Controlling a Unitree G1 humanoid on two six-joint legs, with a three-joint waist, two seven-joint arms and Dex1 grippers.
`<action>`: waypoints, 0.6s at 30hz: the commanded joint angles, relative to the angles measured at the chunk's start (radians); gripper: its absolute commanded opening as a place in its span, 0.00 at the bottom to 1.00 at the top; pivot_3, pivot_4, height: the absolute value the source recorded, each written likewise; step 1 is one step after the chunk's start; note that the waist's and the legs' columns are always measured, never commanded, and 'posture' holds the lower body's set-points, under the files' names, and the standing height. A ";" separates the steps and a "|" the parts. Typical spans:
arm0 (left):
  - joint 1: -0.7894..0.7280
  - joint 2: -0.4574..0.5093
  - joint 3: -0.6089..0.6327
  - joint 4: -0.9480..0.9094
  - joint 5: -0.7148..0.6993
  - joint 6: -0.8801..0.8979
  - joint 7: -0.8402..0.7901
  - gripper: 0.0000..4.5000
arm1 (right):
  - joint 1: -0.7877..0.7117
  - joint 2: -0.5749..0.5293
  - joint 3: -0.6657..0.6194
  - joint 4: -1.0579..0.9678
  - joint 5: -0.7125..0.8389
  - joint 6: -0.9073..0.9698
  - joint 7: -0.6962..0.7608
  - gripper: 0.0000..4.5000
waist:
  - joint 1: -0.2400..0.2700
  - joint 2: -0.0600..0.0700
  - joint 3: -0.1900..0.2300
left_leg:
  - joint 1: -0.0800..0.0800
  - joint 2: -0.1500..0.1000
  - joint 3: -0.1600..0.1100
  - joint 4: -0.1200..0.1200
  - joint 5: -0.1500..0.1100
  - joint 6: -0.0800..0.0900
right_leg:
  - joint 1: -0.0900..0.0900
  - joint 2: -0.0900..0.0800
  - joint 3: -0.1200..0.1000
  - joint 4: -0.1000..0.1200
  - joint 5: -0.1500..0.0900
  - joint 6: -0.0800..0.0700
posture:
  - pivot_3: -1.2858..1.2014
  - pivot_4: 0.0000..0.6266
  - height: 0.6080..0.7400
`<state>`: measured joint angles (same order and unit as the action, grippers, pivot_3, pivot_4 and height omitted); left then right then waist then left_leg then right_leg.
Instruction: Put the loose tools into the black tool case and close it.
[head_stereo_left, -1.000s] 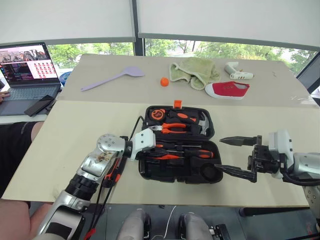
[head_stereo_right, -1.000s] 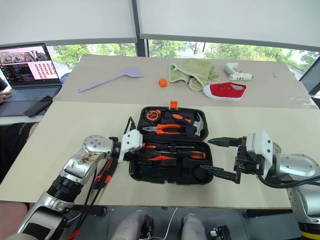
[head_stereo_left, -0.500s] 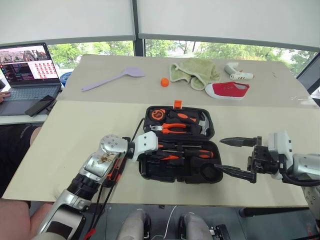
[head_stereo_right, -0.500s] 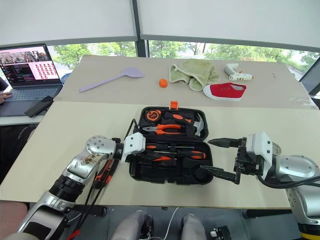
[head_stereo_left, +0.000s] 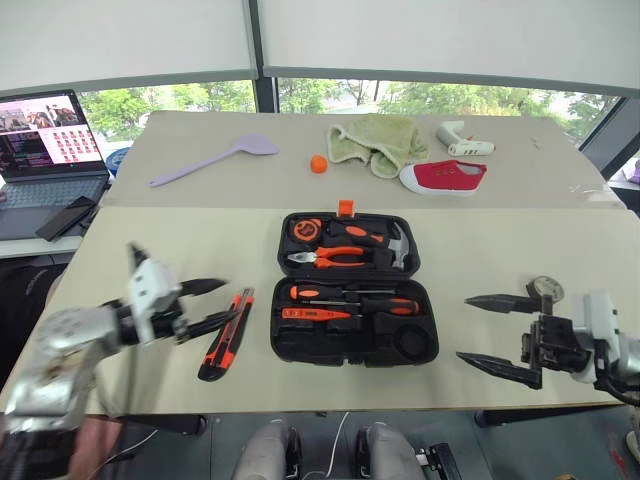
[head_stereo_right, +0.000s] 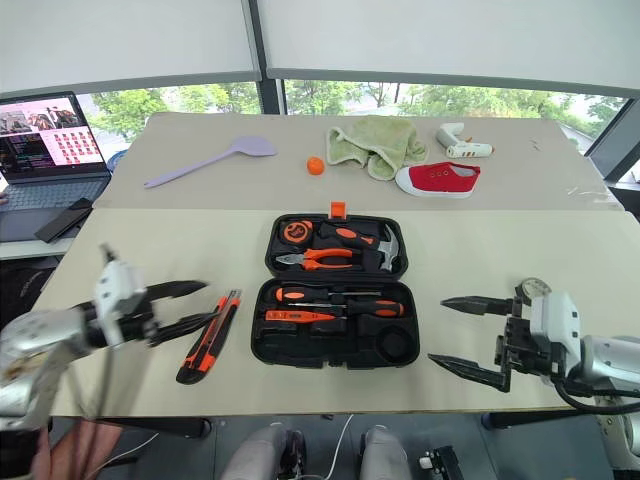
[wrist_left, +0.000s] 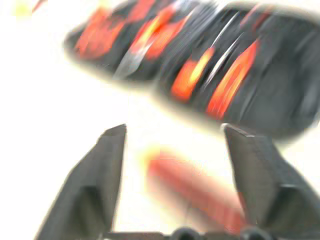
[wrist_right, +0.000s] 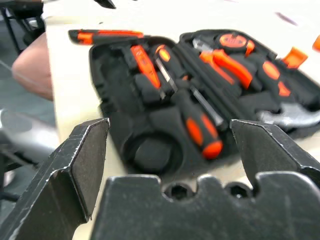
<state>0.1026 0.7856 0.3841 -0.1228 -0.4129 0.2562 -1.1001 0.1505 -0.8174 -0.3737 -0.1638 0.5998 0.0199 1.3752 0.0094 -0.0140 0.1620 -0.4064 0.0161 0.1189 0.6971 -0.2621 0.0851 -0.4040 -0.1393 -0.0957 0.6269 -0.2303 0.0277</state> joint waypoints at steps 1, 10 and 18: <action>0.169 0.039 0.204 0.046 0.008 -0.026 0.005 0.98 | -0.019 -0.013 -0.016 0.080 -0.027 -0.071 0.044 1.00 | 0.000 -0.001 0.000 | 0.001 0.000 0.000 0.000 -0.001 0.001 | -0.002 -0.001 0.000 -0.001 0.000 0.000 | 0.52 0.24 1.00; 0.329 0.058 0.286 -0.232 -0.128 0.315 0.115 0.98 | -0.108 0.042 0.066 0.039 0.017 -0.081 0.058 1.00 | 0.019 0.000 0.001 | 0.001 -0.001 -0.004 -0.001 -0.009 -0.006 | -0.002 -0.009 0.000 -0.004 -0.001 -0.001 | 0.52 0.24 1.00; 0.125 -0.070 0.077 -0.563 -0.323 0.737 0.518 0.98 | -0.191 0.076 0.128 -0.099 0.125 0.073 -0.012 1.00 | 0.014 0.000 0.001 | 0.000 -0.001 -0.004 -0.003 -0.004 -0.015 | 0.001 -0.008 0.002 -0.001 0.000 -0.001 | 0.52 0.24 1.00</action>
<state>0.2448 0.7418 0.5118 -0.6435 -0.7215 0.9412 -0.6630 -0.0250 -0.7388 -0.2450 -0.2313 0.6956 0.0815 1.3714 0.0239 -0.0139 0.1627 -0.4059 0.0149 0.1155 0.6936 -0.2656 0.0703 -0.4026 -0.1461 -0.0949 0.6258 -0.2305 0.0265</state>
